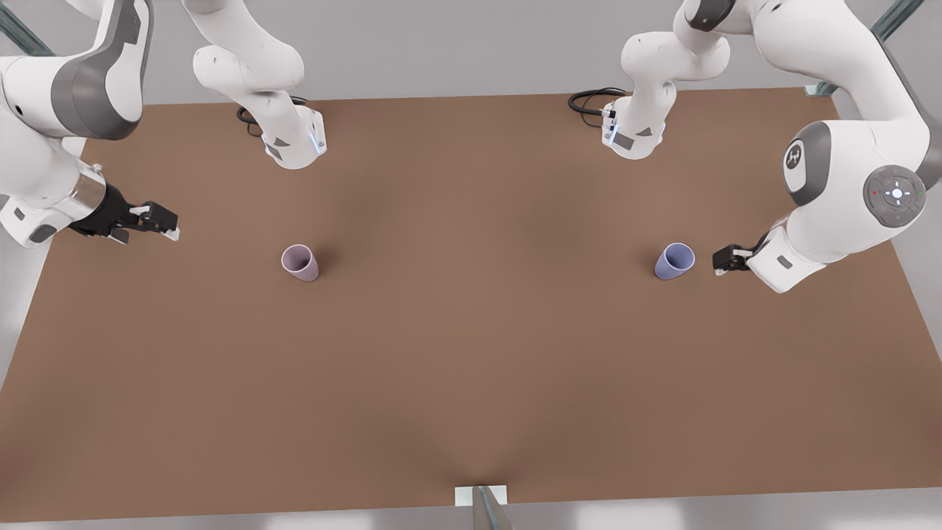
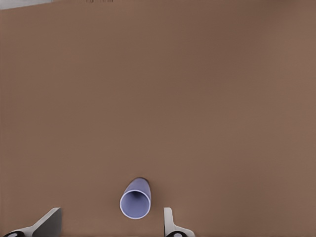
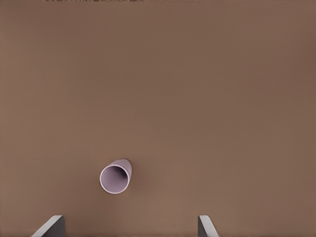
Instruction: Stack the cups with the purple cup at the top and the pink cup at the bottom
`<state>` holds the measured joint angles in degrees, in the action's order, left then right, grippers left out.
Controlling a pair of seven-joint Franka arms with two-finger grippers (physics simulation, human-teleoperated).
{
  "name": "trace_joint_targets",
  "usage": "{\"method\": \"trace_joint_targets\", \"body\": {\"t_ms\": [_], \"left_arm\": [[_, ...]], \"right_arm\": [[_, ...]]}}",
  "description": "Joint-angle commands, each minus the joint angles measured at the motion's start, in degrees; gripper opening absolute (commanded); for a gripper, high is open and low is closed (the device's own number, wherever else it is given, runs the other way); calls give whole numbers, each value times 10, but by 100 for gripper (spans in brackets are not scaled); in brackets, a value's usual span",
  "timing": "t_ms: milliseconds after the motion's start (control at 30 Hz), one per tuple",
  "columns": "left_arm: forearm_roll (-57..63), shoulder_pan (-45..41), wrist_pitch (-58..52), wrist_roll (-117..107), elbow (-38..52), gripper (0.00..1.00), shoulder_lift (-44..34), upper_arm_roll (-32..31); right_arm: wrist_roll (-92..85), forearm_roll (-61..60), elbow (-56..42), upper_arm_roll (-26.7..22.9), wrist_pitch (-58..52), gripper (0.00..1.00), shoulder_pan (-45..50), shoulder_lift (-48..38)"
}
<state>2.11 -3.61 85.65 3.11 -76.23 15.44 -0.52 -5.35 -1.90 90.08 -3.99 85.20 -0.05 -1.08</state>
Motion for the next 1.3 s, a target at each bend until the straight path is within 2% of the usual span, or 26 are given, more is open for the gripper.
{"method": "trace_joint_targets", "body": {"t_ms": [0, 133, 167, 233, 267, 400, 600, 767, 833, 1033, 1267], "left_arm": [[3, 0, 6, 30, 0, 100, -1, 0], [2, 0, 6, 30, -2, 100, 0, 0], [2, 0, 13, 30, -13, 100, 1, 1], [2, 1, 18, 30, -14, 100, 1, 7], [2, 0, 18, 30, -14, 100, 1, 9], [2, 0, 12, 30, -16, 100, -1, 9], [2, 0, 14, 30, -22, 100, -4, 9], [2, 0, 14, 30, -22, 100, -5, 9], [2, 0, 14, 30, -22, 100, -6, 9], [2, 0, 18, 30, -22, 100, -1, 9], [2, 0, 18, 30, -22, 100, 1, 9]], "right_arm": [[-17, 0, 3, 4, 1, 100, -6, -2], [-19, -1, 49, 7, 4, 100, 0, -3], [-25, -4, 138, 9, 87, 100, 1, -34], [-25, -5, 183, 17, 117, 100, -3, -40], [-24, -5, 236, 24, 182, 100, -3, -43], [-25, -5, 301, 42, 261, 100, 0, -39], [-21, -6, 374, 70, 353, 100, 2, -27], [-17, -6, 376, 71, 374, 100, 15, 0], [-19, -6, 413, 71, 421, 100, 15, 3], [-39, -6, 483, 71, 471, 100, 14, -2], [-53, -5, 526, 70, 536, 100, -5, 3]]}}
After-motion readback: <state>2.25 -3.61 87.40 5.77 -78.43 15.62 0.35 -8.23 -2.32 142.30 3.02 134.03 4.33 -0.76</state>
